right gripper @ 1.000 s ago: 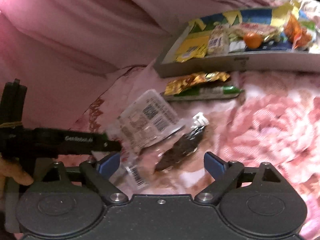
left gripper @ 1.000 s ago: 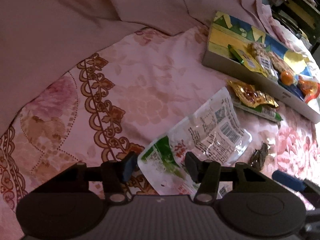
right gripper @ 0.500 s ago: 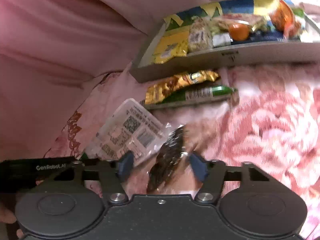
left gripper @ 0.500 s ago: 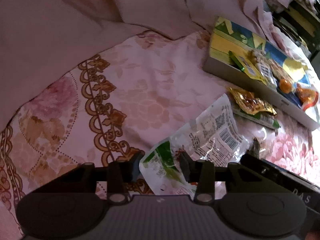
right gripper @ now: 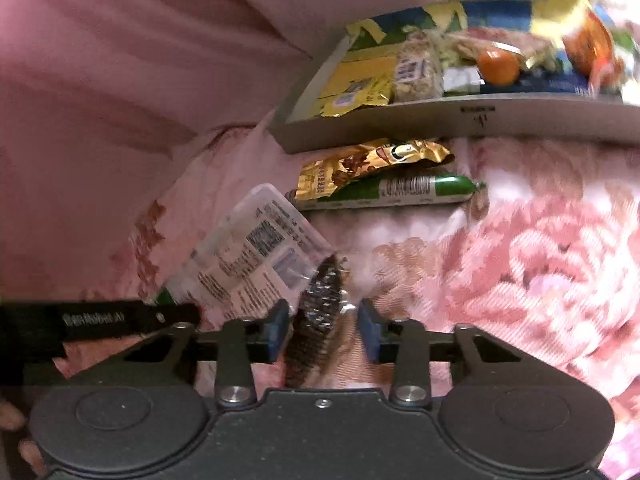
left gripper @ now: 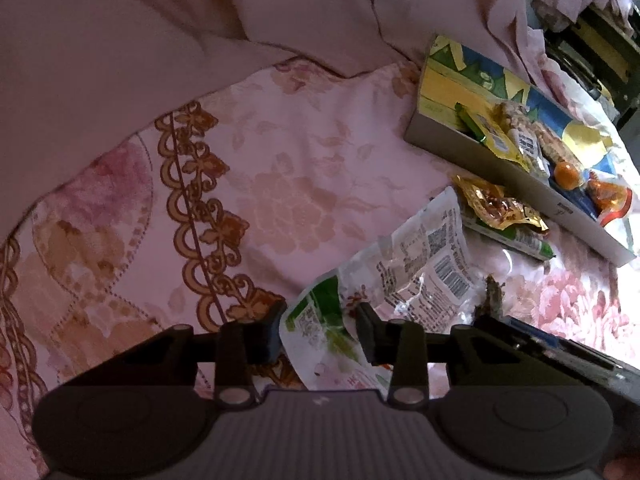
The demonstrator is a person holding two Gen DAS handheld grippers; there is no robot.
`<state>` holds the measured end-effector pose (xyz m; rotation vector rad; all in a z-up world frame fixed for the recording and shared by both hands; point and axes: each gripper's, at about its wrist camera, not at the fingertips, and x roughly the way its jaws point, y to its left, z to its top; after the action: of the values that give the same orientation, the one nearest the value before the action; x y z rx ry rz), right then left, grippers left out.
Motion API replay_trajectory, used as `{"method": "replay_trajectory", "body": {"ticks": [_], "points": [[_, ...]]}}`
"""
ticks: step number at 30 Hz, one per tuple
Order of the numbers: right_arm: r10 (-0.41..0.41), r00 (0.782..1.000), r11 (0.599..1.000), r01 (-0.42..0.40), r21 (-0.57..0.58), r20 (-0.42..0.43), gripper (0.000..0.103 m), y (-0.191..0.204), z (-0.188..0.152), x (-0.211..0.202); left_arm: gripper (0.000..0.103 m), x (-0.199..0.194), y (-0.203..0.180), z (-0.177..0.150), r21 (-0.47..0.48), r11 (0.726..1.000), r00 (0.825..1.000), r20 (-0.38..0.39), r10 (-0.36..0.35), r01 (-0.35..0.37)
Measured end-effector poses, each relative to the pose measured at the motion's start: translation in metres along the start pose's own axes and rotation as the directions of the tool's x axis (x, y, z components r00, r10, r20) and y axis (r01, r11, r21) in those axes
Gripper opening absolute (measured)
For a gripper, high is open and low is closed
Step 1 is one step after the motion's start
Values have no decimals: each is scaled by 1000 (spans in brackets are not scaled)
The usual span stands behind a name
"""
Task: Organize snacks
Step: 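Grasp the clear green-label package with the left tool while the right tool grasps the dark meat snack, then lift the clear package with the left tool while the right tool lifts the meat snack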
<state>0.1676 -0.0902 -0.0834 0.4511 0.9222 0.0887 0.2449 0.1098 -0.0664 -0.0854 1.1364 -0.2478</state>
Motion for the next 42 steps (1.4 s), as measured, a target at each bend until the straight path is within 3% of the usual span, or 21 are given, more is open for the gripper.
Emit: {"method": "replay_trajectory", "body": {"ticks": [10, 15, 16, 18, 21, 23, 27, 31, 38, 42], "points": [[-52, 997, 967, 39, -252, -48, 35, -15, 4, -21, 40, 2, -19, -18, 35, 997, 995, -68, -72, 75], [-73, 995, 941, 45, -336, -70, 36, -39, 1, -40, 43, 1, -50, -31, 145, 986, 993, -101, -64, 78], [-68, 995, 940, 38, -340, -75, 37, -43, 1, -44, 46, 0, -56, -33, 165, 984, 993, -100, -55, 71], [-58, 996, 945, 33, -326, -68, 41, -53, -1, -50, 63, 0, -64, -35, 187, 981, 995, -92, -41, 58], [-24, 999, 973, 13, -229, -44, 63, -65, -4, -57, 76, -2, -74, -35, 223, 974, 997, -75, -17, 34], [-12, 999, 986, 7, -168, -29, 70, -68, -7, -57, 80, -3, -81, -35, 250, 968, 999, -46, -3, 15], [-48, 999, 987, 45, -156, -12, 73, -60, -22, -50, 84, -2, -86, -33, 262, 965, 1000, -1, 20, -19], [-100, 995, 967, 104, -231, 30, 78, -44, -35, -46, 85, 7, -92, -29, 289, 956, 999, 19, 42, -46], [-172, 983, 941, 185, -282, 68, 84, -32, -51, -39, 91, 25, -109, -31, 384, 920, 997, 35, 70, -78], [-196, 976, 928, 214, -303, 92, 79, -26, -61, -40, 88, 25, -105, -31, 361, 930, 997, 31, 63, -70]]}}
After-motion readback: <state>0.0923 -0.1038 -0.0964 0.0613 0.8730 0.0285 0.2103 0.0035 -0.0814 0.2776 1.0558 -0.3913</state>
